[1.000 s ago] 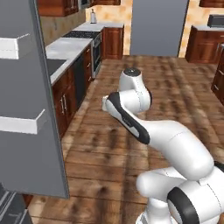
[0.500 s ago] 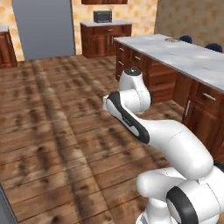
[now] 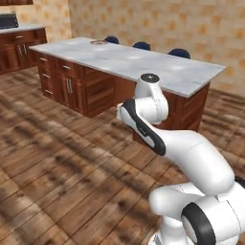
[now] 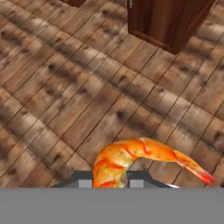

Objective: Take the cheese, shrimp, and corn from the fridge and place them on the plate on the dining counter to create an appetizer plate.

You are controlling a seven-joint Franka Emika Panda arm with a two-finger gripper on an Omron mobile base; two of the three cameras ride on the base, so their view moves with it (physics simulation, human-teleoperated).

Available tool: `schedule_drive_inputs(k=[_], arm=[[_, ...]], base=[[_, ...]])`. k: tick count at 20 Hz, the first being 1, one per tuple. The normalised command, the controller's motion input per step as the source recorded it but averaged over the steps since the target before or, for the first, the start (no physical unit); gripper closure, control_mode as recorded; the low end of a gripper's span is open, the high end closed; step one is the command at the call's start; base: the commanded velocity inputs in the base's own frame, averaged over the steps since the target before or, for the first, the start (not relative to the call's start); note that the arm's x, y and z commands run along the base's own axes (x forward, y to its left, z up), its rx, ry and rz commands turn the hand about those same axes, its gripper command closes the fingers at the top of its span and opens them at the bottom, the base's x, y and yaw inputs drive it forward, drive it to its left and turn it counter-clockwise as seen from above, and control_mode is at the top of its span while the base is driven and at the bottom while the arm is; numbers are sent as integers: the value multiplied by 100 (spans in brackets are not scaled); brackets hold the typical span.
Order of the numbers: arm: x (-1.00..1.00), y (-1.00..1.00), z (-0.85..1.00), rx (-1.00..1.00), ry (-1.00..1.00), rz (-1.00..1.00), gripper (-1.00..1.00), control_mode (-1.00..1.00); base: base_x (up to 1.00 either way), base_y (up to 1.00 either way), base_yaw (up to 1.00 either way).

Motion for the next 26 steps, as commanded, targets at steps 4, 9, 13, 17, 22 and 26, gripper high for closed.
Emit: schedule_drive_inputs(k=[4, 9, 13, 17, 22, 26], arm=[[0, 0, 0, 0, 0, 0, 100, 100], [0, 0, 0, 0, 0, 0, 100, 100], [0, 0, 0, 0, 0, 0, 100, 100], [0, 0, 0, 0, 0, 0, 100, 100], [0, 0, 0, 0, 0, 0, 100, 100], [0, 0, 0, 0, 0, 0, 100, 100]], base=[[88, 13, -40], [53, -70, -33], [38, -100, -15], [39, -100, -1], [49, -100, 3], [56, -100, 15]])
